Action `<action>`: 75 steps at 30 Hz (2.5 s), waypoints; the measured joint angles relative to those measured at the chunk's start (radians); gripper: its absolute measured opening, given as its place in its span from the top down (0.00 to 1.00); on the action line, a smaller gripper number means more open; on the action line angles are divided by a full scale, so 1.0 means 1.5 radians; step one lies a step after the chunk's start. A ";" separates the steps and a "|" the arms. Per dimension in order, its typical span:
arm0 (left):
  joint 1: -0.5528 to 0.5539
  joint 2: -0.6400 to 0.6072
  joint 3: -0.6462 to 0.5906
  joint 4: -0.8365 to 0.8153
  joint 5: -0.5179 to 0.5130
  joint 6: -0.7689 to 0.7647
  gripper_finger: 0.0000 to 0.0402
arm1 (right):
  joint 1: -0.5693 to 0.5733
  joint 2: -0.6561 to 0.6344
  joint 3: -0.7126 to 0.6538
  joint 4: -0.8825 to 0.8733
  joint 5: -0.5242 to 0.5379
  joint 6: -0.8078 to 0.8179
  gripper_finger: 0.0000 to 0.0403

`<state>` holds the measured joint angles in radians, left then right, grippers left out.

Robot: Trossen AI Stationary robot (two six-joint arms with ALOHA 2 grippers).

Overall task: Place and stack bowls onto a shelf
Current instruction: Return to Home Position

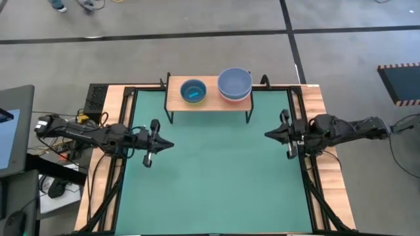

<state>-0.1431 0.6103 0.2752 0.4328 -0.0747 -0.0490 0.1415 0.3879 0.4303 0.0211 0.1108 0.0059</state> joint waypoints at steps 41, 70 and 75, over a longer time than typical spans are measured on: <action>0.064 -0.248 -0.176 -0.064 -0.107 -0.034 1.00 | -0.042 -0.257 -0.281 0.105 -0.008 0.013 0.95; 0.103 -0.404 -0.176 -0.230 0.091 -0.071 1.00 | -0.065 -0.257 -0.283 0.091 -0.057 0.035 0.91; 0.103 -0.394 -0.176 -0.269 0.043 -0.113 1.00 | -0.075 -0.257 -0.283 0.057 -0.054 0.122 0.91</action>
<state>0.0120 0.0198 0.0105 0.0291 -0.0101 -0.2181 0.0295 0.0025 0.0059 0.1060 0.0296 0.1893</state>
